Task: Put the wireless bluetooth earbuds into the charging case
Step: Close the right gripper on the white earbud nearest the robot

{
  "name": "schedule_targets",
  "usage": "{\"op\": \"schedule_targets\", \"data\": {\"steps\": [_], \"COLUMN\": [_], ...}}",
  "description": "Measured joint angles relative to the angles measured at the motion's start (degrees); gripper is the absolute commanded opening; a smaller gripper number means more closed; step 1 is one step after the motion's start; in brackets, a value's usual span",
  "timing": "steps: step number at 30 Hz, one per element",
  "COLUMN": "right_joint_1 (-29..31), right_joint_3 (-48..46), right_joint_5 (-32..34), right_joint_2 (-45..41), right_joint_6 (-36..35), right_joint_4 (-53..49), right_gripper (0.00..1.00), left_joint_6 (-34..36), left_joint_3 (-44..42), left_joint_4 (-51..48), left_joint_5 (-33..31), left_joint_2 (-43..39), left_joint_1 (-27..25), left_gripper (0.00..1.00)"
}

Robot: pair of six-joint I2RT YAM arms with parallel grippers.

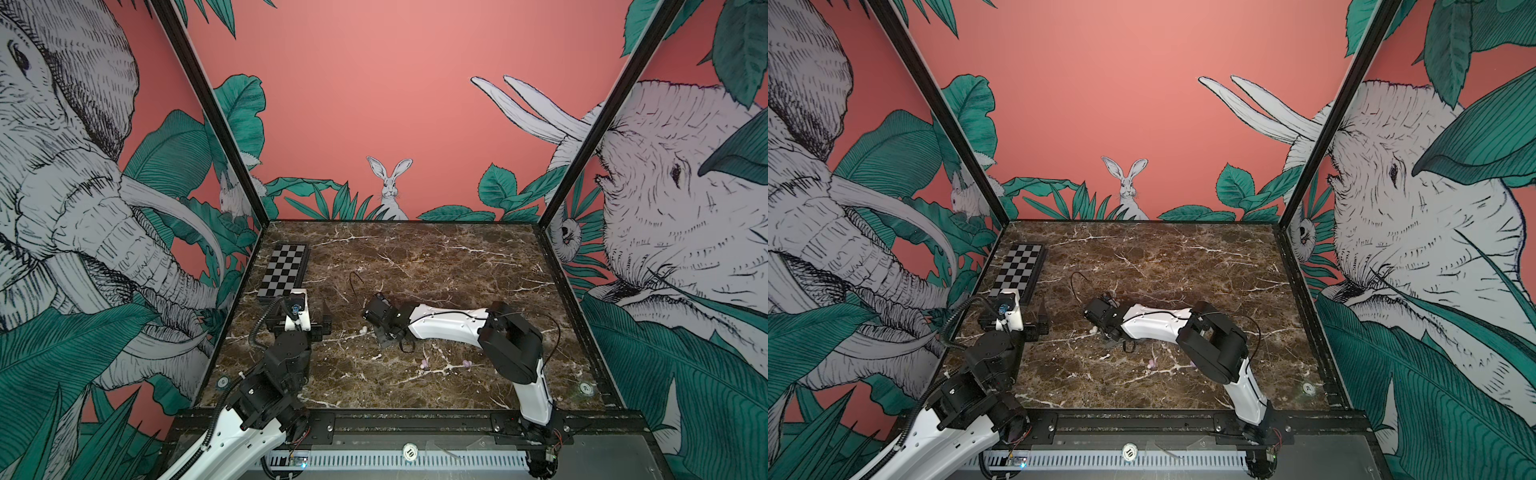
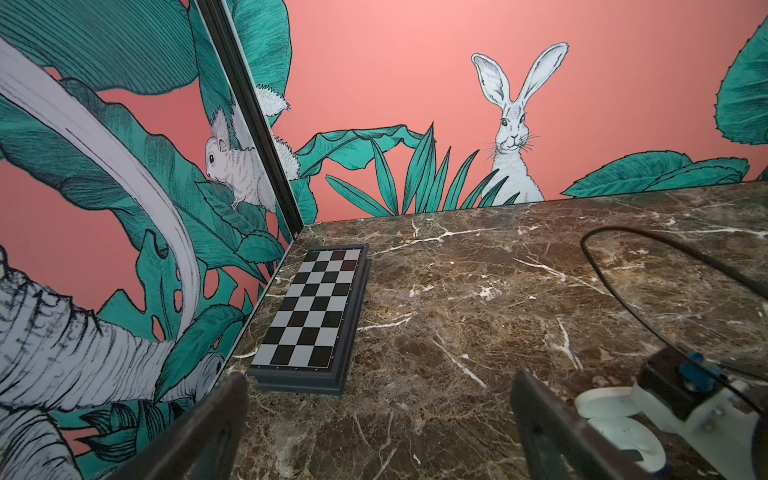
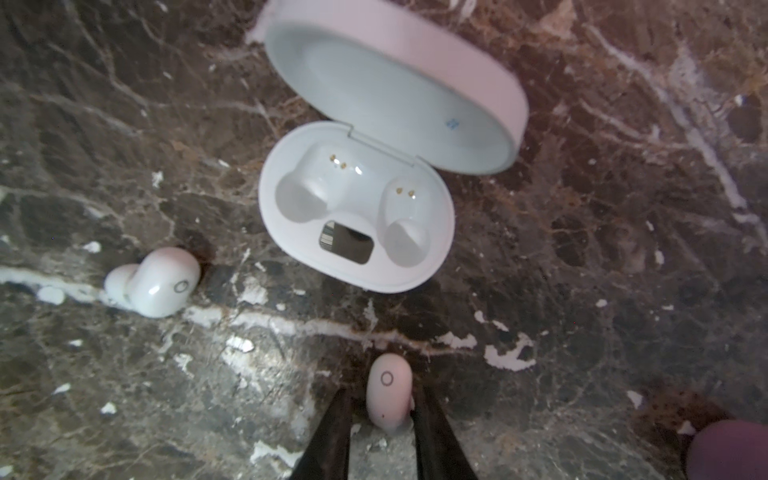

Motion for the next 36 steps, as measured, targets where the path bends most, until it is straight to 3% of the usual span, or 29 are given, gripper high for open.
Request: {"op": "schedule_targets", "data": {"steps": [12,36], "right_joint_1": [0.00,0.00], "right_joint_3": [1.38,4.31], "right_joint_5": [1.62,4.35], "right_joint_2": [1.09,3.41], "right_joint_6": [-1.16,-3.63], "right_joint_4": [-1.77,-2.99], "right_gripper": [0.28,0.22], "left_joint_6": [0.00,0.00], "left_joint_3": [0.00,0.00], "left_joint_4": [0.00,0.02], "left_joint_5": [0.39,0.44], "left_joint_2": [0.00,-0.02], "left_joint_1": [0.00,0.17], "left_gripper": [0.99,0.99]}}
